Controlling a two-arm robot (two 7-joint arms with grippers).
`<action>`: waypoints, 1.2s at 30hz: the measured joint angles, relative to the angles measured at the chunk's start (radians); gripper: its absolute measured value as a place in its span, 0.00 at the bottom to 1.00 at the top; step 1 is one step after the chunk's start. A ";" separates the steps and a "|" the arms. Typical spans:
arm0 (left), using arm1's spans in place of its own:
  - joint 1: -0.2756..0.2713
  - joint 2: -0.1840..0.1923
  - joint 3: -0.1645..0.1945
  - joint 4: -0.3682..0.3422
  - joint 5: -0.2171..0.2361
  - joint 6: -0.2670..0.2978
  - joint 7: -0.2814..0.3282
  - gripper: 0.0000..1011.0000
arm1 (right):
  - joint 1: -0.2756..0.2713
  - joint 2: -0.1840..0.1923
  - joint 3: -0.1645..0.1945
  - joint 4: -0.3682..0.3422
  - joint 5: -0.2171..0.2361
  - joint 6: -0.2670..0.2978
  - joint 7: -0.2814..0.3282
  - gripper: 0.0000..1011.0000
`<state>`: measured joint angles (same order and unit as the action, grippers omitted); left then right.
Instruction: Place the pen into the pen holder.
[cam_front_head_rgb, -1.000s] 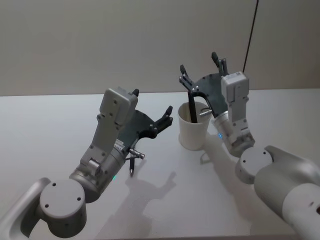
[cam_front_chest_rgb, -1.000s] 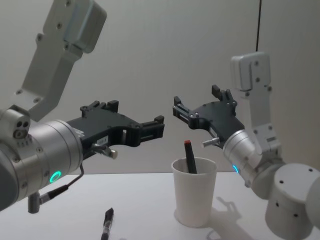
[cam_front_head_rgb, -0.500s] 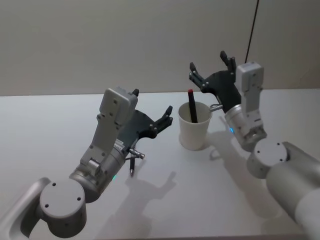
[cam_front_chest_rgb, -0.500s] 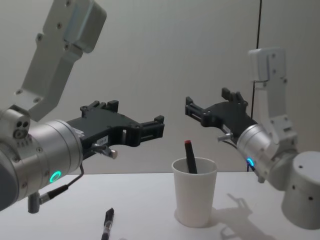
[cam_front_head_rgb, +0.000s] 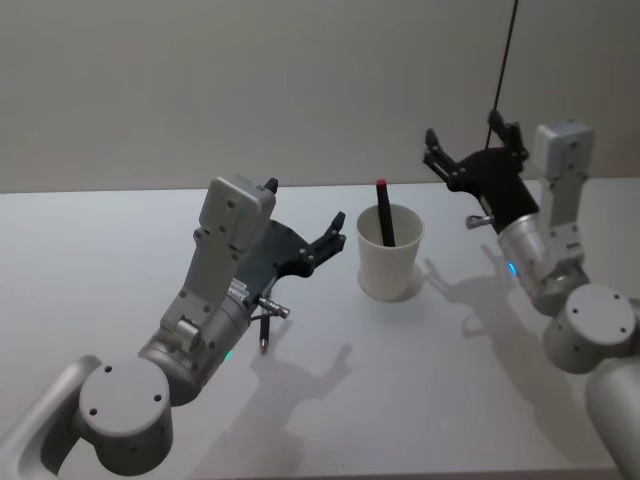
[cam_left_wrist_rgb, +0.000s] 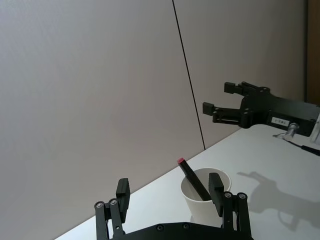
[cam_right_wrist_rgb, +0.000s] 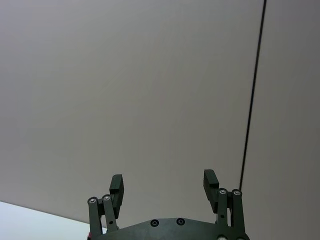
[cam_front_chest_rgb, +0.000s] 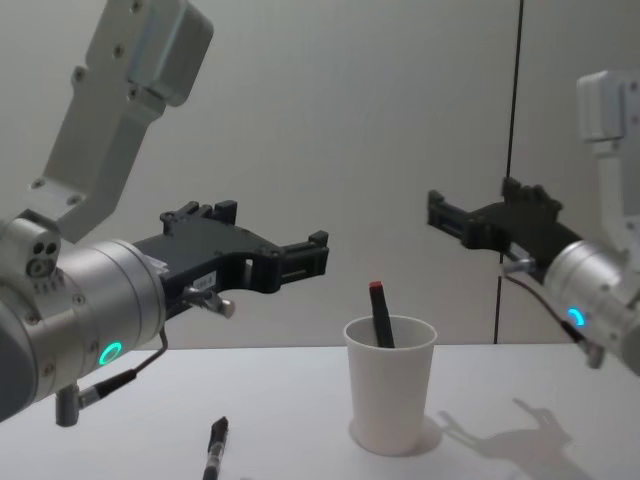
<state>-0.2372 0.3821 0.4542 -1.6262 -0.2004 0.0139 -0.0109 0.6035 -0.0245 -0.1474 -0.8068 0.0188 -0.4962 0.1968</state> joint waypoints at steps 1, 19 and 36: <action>0.000 0.000 0.000 0.000 0.000 0.000 0.000 0.99 | -0.013 0.005 0.004 -0.024 0.000 0.010 0.000 0.99; 0.000 0.000 0.000 0.000 0.000 0.000 0.000 0.99 | -0.206 0.080 0.060 -0.328 -0.101 0.239 -0.037 0.99; 0.000 0.000 0.000 0.000 0.000 0.000 0.000 0.99 | -0.342 0.138 0.104 -0.496 -0.158 0.352 -0.043 0.99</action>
<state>-0.2371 0.3821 0.4542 -1.6262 -0.2004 0.0139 -0.0109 0.2612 0.1134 -0.0430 -1.3025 -0.1396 -0.1444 0.1539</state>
